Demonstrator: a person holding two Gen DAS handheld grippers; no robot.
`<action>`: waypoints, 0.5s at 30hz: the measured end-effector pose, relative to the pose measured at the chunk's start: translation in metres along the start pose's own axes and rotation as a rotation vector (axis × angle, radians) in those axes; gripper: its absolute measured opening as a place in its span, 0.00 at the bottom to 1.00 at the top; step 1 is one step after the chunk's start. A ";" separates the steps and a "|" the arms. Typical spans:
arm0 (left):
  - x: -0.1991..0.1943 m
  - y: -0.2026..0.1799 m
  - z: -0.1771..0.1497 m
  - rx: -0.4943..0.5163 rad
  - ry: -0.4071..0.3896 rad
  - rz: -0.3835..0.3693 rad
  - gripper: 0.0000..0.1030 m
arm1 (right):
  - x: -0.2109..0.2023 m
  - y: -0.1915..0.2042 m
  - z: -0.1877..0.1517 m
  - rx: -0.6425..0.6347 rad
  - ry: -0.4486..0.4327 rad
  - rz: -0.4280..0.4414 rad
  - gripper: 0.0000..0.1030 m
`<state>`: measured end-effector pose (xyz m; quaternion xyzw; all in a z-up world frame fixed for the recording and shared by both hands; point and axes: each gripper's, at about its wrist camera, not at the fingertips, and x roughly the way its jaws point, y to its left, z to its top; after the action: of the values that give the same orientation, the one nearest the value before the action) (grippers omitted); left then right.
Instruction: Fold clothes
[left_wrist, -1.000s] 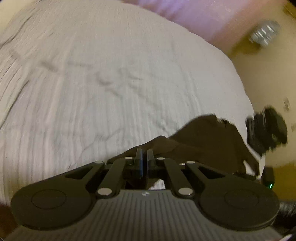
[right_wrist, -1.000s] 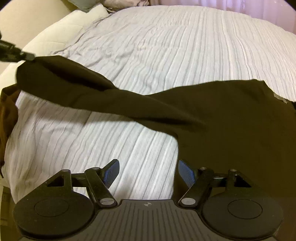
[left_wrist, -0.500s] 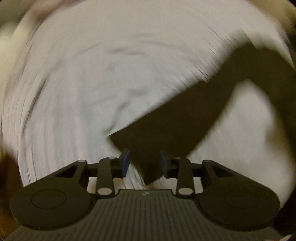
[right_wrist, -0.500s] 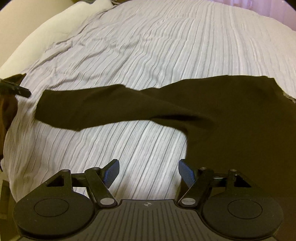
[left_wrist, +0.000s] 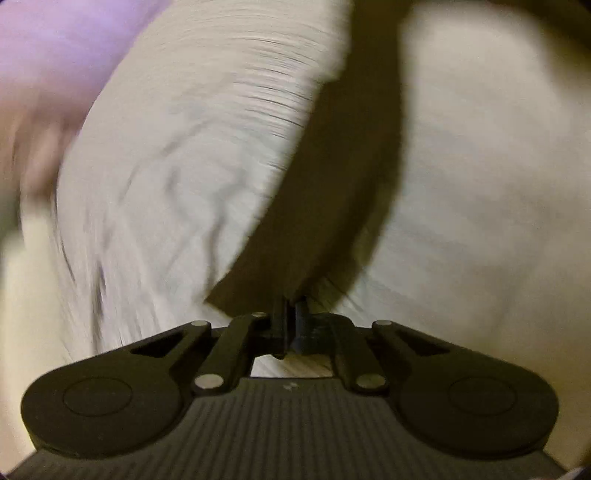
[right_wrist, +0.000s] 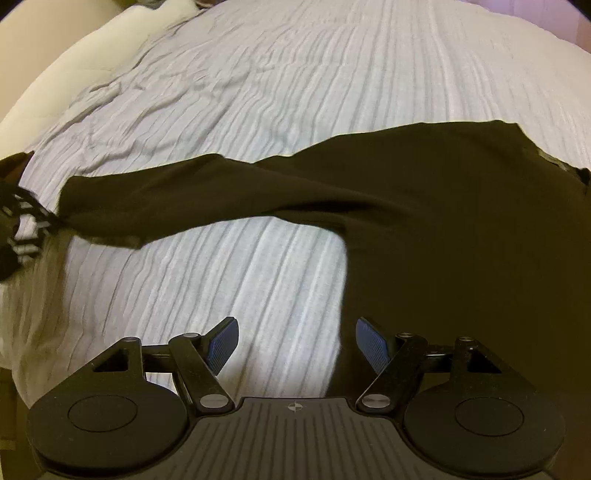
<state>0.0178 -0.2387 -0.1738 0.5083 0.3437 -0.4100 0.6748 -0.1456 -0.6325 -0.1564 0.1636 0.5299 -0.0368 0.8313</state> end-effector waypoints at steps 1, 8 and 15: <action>-0.013 0.021 0.000 -0.131 -0.020 -0.046 0.03 | -0.001 -0.001 -0.001 0.003 -0.003 -0.003 0.72; -0.060 0.100 -0.005 -0.511 -0.077 -0.192 0.03 | 0.003 0.004 -0.002 -0.012 -0.021 0.011 0.72; -0.041 0.104 -0.020 -0.577 -0.007 -0.263 0.03 | 0.024 0.024 -0.003 -0.125 -0.006 0.029 0.72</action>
<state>0.0931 -0.1960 -0.1010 0.2459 0.5063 -0.3810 0.7335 -0.1323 -0.6057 -0.1736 0.1190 0.5261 0.0080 0.8420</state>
